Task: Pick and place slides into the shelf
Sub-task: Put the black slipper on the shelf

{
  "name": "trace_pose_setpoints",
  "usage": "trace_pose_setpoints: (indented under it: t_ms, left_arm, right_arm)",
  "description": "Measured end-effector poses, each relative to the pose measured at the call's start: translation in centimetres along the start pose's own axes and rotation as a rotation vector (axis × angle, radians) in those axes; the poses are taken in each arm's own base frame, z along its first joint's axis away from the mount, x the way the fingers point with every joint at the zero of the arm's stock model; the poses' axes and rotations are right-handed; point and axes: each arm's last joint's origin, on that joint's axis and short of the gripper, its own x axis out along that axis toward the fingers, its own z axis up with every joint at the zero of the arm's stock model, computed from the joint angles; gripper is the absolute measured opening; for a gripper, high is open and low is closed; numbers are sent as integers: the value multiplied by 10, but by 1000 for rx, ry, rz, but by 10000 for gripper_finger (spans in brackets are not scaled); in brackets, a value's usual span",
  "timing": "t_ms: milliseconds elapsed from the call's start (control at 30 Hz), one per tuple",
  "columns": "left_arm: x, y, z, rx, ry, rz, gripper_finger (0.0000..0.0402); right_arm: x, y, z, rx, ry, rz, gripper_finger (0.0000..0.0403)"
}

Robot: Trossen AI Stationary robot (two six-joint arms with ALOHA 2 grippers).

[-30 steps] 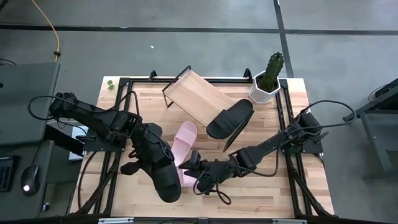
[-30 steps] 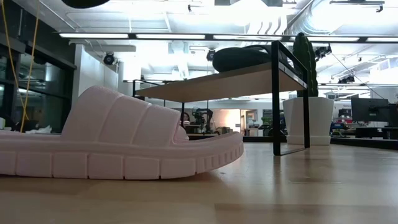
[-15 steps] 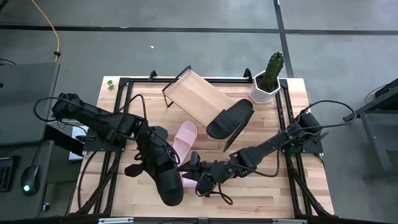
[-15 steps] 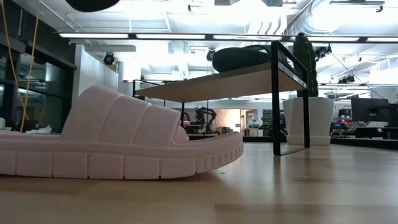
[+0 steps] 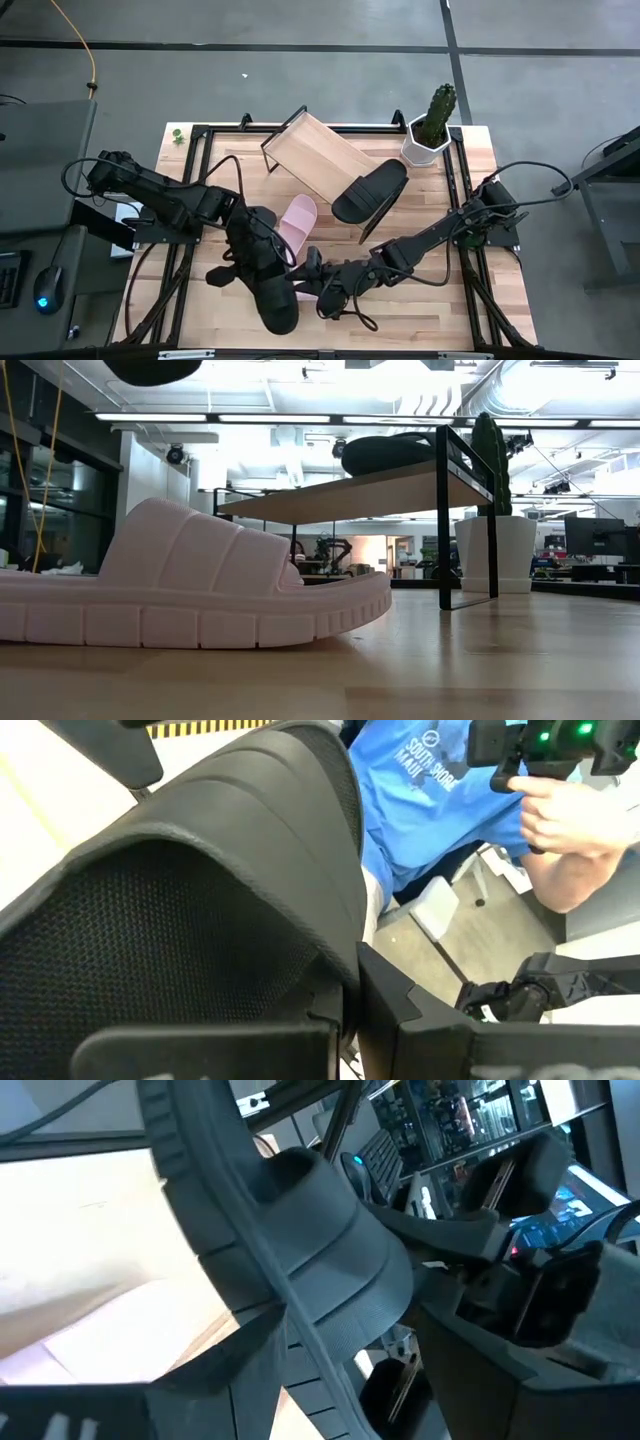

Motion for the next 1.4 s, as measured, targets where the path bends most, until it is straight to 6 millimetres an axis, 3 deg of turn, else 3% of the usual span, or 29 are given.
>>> trace_pose_setpoints:
  t_ms: [267,700,1400]
  left_arm:
    - [0,0,-1,-13,5,1,0]
    - [0,1,-1,-6,3,21,0]
    - [-30,28,4,-35,-98,33,0]
  right_arm:
    - [-1,6,-1,20,41,40,211]
    - [-17,25,28,0,20,42,211]
    - [-16,22,29,8,-17,35,211]
